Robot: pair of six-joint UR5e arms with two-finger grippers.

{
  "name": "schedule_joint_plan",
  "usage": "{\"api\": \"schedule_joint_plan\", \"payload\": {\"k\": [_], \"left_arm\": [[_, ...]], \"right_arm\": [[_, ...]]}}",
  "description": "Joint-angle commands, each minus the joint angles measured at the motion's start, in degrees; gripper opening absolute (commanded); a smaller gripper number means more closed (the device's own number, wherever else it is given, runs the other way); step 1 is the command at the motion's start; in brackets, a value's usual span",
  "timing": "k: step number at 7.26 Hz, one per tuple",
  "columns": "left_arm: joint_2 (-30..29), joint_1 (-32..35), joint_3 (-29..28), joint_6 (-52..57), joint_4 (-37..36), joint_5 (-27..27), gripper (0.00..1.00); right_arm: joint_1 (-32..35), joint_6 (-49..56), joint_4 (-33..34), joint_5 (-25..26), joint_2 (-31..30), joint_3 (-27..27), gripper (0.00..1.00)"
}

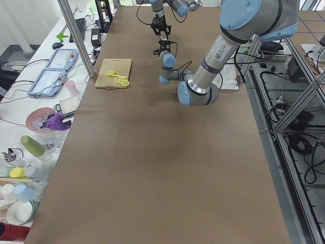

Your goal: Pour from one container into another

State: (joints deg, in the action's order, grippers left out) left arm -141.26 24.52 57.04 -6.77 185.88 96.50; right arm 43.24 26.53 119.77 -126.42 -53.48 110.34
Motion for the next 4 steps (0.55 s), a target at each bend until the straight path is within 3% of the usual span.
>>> {"api": "schedule_joint_plan", "payload": {"k": [1, 4], "left_arm": [[-0.1, 0.0, 0.0, 0.0, 0.0, 0.0, 0.00], [0.0, 0.0, 0.0, 0.0, 0.0, -0.1, 0.00]], "right_arm": [[0.0, 0.2, 0.7, 0.9, 0.2, -0.2, 0.00], [0.0, 0.7, 1.5, 1.9, 1.2, -0.8, 0.00]]}}
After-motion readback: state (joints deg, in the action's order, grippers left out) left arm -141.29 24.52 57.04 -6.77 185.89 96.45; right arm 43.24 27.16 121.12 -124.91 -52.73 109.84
